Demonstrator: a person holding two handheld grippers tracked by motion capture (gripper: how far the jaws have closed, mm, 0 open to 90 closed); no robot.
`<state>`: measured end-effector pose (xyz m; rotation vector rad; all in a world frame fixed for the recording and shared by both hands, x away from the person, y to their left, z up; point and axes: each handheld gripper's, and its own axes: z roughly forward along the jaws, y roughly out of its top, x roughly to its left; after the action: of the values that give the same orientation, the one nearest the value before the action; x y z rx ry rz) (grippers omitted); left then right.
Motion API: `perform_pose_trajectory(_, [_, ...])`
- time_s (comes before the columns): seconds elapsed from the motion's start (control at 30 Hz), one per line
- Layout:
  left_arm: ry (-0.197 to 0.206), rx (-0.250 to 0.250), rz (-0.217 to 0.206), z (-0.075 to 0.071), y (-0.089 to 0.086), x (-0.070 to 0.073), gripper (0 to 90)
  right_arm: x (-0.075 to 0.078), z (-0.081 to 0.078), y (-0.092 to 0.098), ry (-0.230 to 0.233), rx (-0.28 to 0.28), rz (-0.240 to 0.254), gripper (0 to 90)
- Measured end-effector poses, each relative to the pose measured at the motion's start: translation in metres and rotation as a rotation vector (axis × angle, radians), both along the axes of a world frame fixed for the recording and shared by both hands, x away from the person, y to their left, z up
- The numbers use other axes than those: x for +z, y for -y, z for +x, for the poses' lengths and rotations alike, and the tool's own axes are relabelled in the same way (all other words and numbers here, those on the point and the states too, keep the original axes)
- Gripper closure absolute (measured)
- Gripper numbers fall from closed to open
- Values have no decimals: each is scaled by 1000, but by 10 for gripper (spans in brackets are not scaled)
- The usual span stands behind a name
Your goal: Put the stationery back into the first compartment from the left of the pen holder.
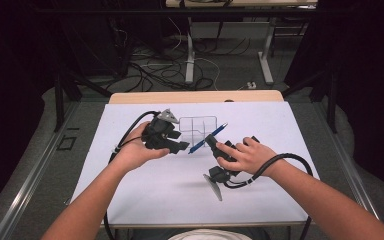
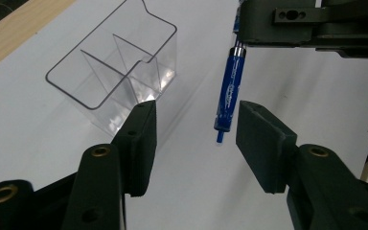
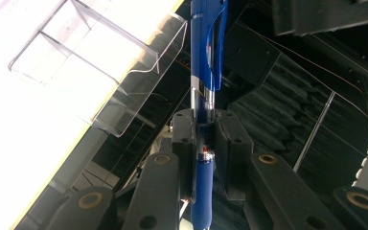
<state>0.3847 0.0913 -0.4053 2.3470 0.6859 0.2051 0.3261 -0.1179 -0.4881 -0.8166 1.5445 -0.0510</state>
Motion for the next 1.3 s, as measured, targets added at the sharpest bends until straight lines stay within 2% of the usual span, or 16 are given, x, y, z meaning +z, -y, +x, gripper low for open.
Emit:
perform_pose_trajectory(0.13, [-32,-20,29,5,8,-1,503,1,-1,-1,-7,12,17,797])
perform_pose_trajectory(0.17, [-37,-17,28,5,11,-2,506,2,-3,-3,-7,-14,4,797])
perform_pose_trajectory(0.33, [-54,-49,66,9,18,-3,517,4,-2,-3,-2,-9,3,797])
perform_pose_trajectory(0.63, [-84,-66,126,14,30,-4,572,7,-3,-4,2,10,-4,797])
perform_pose_trajectory(0.8, [-87,-80,145,14,39,-4,588,5,-3,-5,-6,15,-10,797])
perform_pose_trajectory(0.83, [-86,-87,153,14,42,-4,593,5,-4,-5,8,11,-11,797])
perform_pose_trajectory(0.87, [-87,-91,159,14,47,-4,600,5,-3,-7,3,29,-3,797])
perform_pose_trajectory(0.93, [-85,-101,166,13,51,-4,622,5,-5,-8,6,15,-3,797])
perform_pose_trajectory(0.97, [-76,-116,179,14,53,-4,637,2,-5,-6,-13,-15,-1,797])
perform_pose_trajectory(1.07, [-65,-126,194,13,59,-6,665,2,-5,-7,-14,-5,-4,797])
perform_pose_trajectory(1.1, [-65,-130,201,13,60,-6,686,3,-5,-8,9,12,-8,796])
perform_pose_trajectory(1.17, [-64,-130,205,13,61,-6,731,2,-6,-7,11,16,0,797])
perform_pose_trajectory(1.23, [-47,-128,223,14,62,-7,755,2,-6,-7,7,16,3,796])
perform_pose_trajectory(1.3, [-49,-131,230,14,62,-6,783,2,-6,-7,-3,13,2,796])
